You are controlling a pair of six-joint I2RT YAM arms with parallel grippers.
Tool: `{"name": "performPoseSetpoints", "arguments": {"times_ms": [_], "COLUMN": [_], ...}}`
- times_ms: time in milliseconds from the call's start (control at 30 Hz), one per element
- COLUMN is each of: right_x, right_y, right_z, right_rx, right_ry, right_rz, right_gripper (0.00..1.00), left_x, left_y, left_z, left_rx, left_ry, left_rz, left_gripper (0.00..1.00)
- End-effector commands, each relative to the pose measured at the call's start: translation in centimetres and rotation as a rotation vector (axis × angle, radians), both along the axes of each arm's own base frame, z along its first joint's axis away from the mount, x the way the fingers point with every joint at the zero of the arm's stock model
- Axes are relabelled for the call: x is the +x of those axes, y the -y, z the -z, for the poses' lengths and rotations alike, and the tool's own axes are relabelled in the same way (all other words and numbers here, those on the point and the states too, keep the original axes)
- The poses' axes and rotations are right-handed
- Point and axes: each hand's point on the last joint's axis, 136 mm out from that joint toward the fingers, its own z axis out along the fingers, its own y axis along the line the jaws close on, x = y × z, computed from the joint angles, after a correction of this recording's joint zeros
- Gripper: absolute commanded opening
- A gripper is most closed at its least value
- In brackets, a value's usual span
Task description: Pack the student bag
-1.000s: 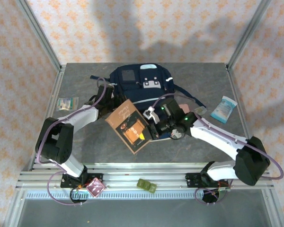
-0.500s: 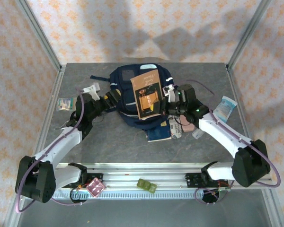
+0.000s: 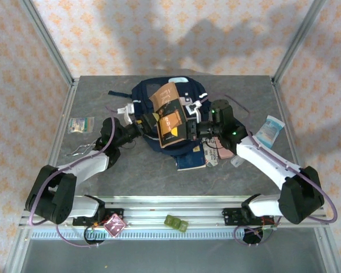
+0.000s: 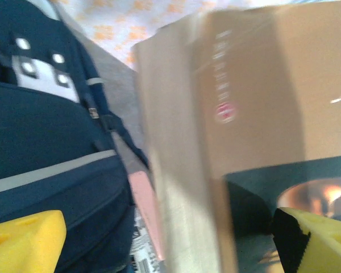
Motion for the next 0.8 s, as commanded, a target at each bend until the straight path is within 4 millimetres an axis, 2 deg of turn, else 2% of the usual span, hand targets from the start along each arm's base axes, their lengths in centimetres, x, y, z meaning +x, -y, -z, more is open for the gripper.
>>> {"name": "performPoseSetpoints", "arguments": {"times_ms": [0, 33, 133, 300, 367, 433, 500, 567, 600, 700, 767], "right_x": [-0.5, 0.3, -0.1, -0.6, 0.0, 0.8, 1.4, 2.3, 2.6, 2.8, 2.4], "right_y": [-0.5, -0.2, 0.0, -0.2, -0.3, -0.3, -0.1, 0.2, 0.4, 0.7, 1.1], "right_z": [-4.1, -3.8, -4.3, -4.4, -3.3, -2.0, -1.4, -1.4, -1.7, -3.1, -4.4], "right_rx": [0.077, 0.076, 0.146, 0.152, 0.108, 0.070, 0.065, 0.063, 0.071, 0.131, 0.210], "right_ry": [0.147, 0.129, 0.098, 0.093, 0.072, 0.039, 0.015, 0.009, 0.008, 0.025, 0.029], "right_rz": [-0.038, -0.010, -0.062, -0.110, -0.097, -0.077, -0.059, -0.015, 0.005, 0.046, 0.081], "right_gripper": [0.06, 0.05, 0.06, 0.07, 0.08, 0.10, 0.14, 0.20, 0.25, 0.39, 0.45], "left_x": [-1.6, -1.9, -2.5, -3.8, -4.3, -4.5, -4.3, -3.9, -3.6, -2.5, -1.7], "left_y": [1.7, 1.7, 1.9, 2.4, 2.5, 2.6, 2.8, 2.9, 2.8, 1.8, 0.5], "left_z": [-6.3, -6.9, -7.3, -7.9, -8.4, -8.9, -8.7, -8.1, -7.8, -7.9, -8.5], "left_rx": [-0.136, -0.165, -0.189, -0.238, -0.256, -0.276, -0.272, -0.260, -0.261, -0.286, -0.320], "left_ry": [0.209, 0.227, 0.247, 0.260, 0.273, 0.279, 0.264, 0.238, 0.227, 0.215, 0.230], "left_rz": [0.124, 0.132, 0.164, 0.238, 0.267, 0.288, 0.298, 0.289, 0.274, 0.182, 0.081], "left_gripper": [0.91, 0.89, 0.88, 0.90, 0.78, 0.54, 0.22, 0.05, 0.00, 0.00, 0.00]}}
